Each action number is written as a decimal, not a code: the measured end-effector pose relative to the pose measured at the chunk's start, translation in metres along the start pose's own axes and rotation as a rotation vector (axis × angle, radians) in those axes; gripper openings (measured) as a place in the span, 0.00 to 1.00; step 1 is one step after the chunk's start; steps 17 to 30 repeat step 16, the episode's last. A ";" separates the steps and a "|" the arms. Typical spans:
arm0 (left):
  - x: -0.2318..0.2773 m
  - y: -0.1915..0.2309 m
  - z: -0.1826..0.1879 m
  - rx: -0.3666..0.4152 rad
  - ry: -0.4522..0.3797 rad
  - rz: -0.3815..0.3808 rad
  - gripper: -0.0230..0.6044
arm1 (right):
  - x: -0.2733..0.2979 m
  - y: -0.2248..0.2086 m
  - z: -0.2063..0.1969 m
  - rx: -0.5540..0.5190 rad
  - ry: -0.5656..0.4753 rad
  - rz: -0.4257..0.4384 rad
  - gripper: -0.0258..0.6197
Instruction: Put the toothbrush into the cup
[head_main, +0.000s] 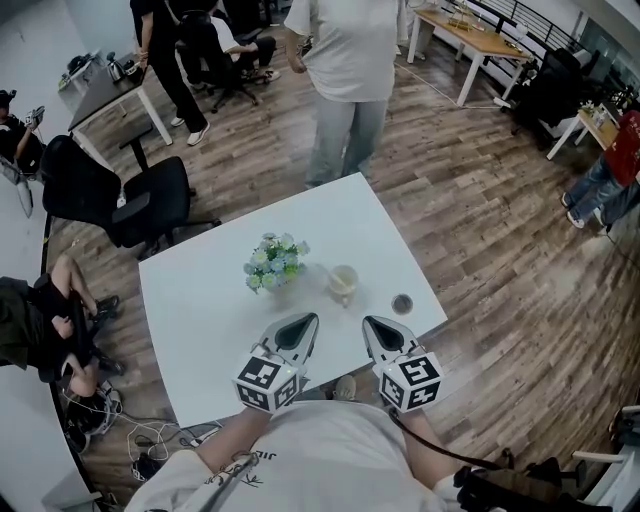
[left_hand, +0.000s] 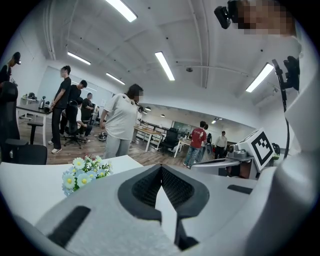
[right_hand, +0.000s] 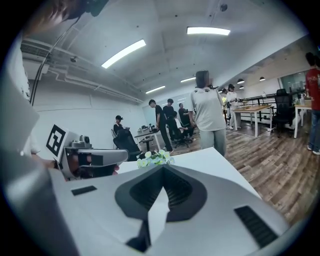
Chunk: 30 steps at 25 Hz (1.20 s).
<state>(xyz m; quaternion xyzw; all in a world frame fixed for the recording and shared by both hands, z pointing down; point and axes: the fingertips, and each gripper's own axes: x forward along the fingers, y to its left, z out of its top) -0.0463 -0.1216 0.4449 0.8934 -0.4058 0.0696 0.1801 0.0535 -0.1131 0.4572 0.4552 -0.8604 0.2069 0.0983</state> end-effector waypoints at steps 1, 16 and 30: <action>0.000 -0.001 0.000 -0.001 0.000 -0.001 0.06 | 0.000 0.000 0.000 0.003 0.002 0.002 0.07; -0.003 -0.005 -0.004 -0.003 0.019 -0.007 0.06 | -0.001 0.009 0.001 -0.007 0.004 0.031 0.07; -0.003 -0.005 -0.004 -0.003 0.019 -0.007 0.06 | -0.001 0.009 0.001 -0.007 0.004 0.031 0.07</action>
